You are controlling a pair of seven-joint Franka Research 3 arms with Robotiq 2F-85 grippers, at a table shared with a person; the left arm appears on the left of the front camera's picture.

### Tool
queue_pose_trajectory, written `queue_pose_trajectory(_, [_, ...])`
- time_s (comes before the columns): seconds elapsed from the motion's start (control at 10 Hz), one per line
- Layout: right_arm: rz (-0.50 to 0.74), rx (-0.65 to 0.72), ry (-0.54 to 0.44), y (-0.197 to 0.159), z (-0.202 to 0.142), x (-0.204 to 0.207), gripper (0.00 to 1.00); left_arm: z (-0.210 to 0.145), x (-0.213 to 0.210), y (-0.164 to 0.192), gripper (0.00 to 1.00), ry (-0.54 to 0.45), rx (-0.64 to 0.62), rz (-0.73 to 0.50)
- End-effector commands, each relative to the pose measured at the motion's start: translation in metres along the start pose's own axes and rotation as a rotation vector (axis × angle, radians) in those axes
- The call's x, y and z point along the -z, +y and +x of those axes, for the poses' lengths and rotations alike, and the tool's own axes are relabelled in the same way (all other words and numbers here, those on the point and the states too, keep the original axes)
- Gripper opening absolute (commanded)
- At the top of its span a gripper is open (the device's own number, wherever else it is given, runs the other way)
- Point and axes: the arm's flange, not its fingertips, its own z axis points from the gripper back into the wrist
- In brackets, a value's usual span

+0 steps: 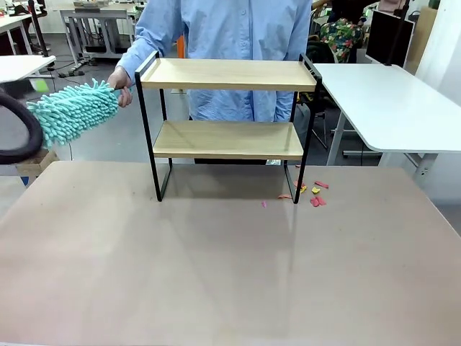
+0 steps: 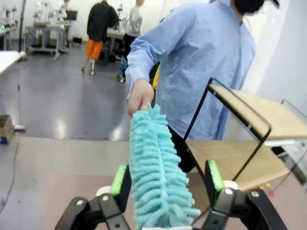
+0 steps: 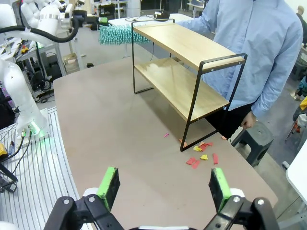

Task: Clean the shelf.
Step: Hand the Duster back to the human.

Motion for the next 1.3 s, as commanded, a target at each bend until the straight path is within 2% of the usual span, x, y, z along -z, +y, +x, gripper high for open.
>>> queue_pose_trajectory(0.0, [0.001,-0.010,-0.002,0.000,0.000,-0.001,1.00,0.060,-0.037,0.011,1.00,-0.040,-0.107,0.005])
queue_pose_trajectory(0.2, [0.001,-0.010,-0.002,0.000,0.000,-0.001,1.00,0.104,-0.069,0.040,1.00,-0.118,-0.198,0.038])
queue_pose_trajectory(0.4, [0.001,-0.010,-0.002,0.000,0.000,-0.001,1.00,0.120,-0.095,0.066,1.00,-0.138,-0.227,0.067])
queue_pose_trajectory(0.5, [0.001,-0.010,-0.002,0.000,0.000,-0.001,1.00,0.121,-0.102,0.072,1.00,-0.113,-0.197,0.063])
queue_pose_trajectory(0.6, [0.001,-0.010,-0.002,0.000,0.000,-0.001,1.00,0.118,-0.093,0.059,1.00,-0.149,-0.214,0.079])
queue_pose_trajectory(1.2, [0.001,-0.010,-0.002,0.000,0.000,-0.001,1.00,0.118,-0.093,0.059,1.00,-0.149,-0.214,0.079])
